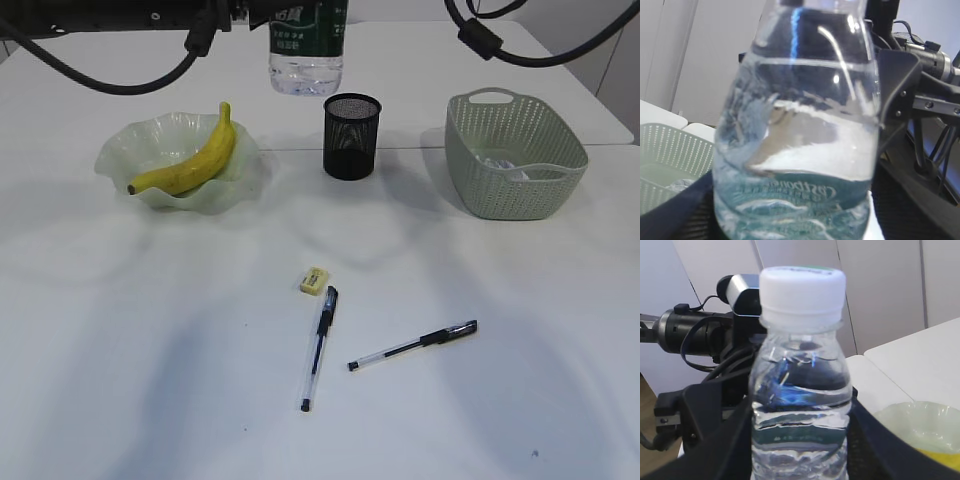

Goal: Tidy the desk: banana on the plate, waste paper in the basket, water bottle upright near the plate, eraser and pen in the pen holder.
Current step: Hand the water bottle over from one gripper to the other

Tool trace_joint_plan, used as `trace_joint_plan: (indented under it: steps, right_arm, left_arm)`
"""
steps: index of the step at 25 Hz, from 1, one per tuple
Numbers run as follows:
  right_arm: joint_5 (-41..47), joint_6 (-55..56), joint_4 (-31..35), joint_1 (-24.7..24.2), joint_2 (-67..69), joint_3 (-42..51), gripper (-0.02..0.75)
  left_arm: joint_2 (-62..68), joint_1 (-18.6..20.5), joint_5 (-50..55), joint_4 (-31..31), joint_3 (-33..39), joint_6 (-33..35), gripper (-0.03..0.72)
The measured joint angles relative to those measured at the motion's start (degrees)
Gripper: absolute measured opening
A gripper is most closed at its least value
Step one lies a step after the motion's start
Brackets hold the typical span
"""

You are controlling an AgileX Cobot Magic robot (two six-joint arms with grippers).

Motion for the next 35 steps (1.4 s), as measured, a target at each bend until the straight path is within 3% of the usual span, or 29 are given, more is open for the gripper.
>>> trace_joint_plan:
  steps: [24, 35]
  right_arm:
    - [0.1, 1.1, 0.4, 0.0, 0.0, 0.0, 0.359]
    - [0.6, 1.3, 0.4, 0.1, 0.0, 0.0, 0.359]
  left_arm:
    - [0.0, -0.1, 0.2, 0.6, 0.0, 0.0, 0.584]
    - [0.0, -0.1, 0.0, 1.1, 0.0, 0.0, 0.464]
